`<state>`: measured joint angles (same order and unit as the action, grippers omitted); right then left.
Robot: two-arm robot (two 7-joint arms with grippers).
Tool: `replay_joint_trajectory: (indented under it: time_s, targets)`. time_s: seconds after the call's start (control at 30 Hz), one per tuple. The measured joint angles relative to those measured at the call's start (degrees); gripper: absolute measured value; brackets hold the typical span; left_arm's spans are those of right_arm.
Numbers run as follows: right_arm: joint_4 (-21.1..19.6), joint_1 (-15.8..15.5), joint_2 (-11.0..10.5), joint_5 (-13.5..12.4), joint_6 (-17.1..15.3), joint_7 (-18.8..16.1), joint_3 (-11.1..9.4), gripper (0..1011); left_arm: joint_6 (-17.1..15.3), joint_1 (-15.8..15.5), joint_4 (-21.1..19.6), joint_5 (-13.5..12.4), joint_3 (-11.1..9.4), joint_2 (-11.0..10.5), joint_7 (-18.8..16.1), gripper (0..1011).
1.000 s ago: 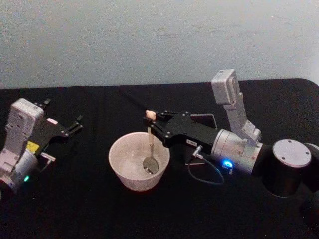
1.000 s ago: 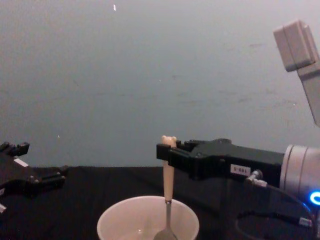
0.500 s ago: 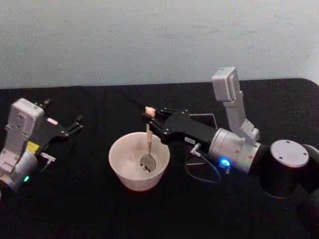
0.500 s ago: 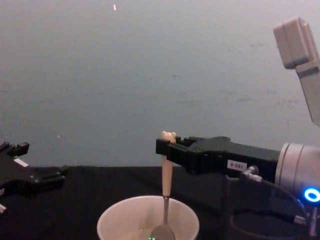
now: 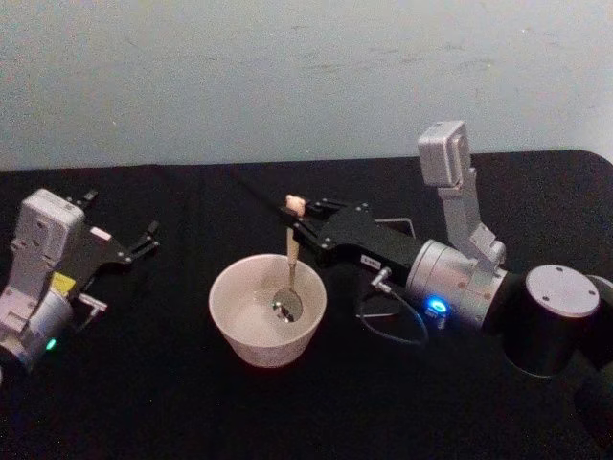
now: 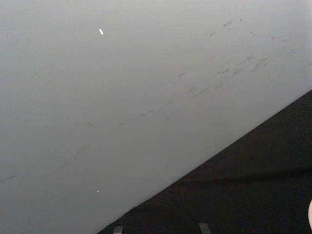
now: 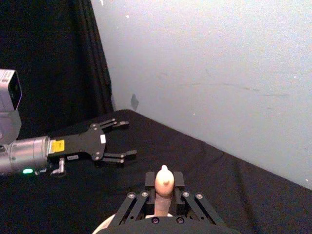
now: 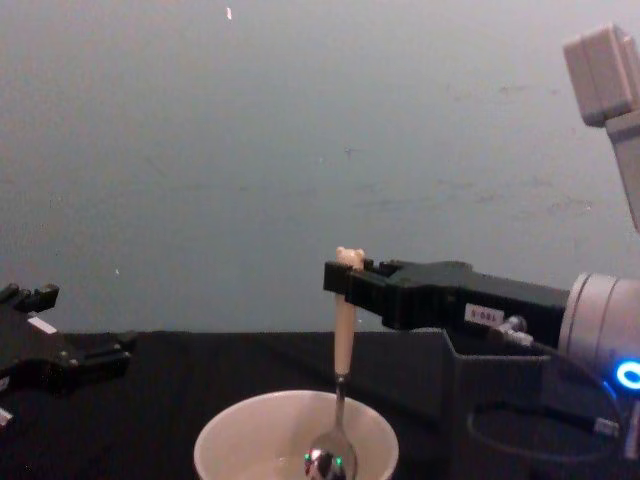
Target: Pick up the stirring spoon with one hand, stir inside the cup, then place it back in its original position.
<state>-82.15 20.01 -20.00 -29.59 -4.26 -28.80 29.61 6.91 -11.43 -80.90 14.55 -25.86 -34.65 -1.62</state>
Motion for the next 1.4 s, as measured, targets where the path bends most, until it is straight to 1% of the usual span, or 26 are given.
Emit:
replay_joint_trajectory:
  time_s: [0.4,0.8,1.03,1.4]
  targets:
    - [-1.42,0.14,-0.72,-2.68,-0.01,0.5,-2.28,214,0.0,0.0,0.0,0.0,0.0,0.0,0.0,1001]
    - [-4.52,-0.25,-2.09,-6.14,1.08,2.03,-5.72,214,0.0,0.0,0.0,0.0,0.0,0.0,0.0,1001]
    - [-6.8,-1.44,-3.79,-7.7,2.23,3.32,-8.36,214,0.0,0.0,0.0,0.0,0.0,0.0,0.0,1001]
    - [-9.88,-4.1,-6.85,-8.34,3.72,4.53,-11.93,214,0.0,0.0,0.0,0.0,0.0,0.0,0.0,1001]
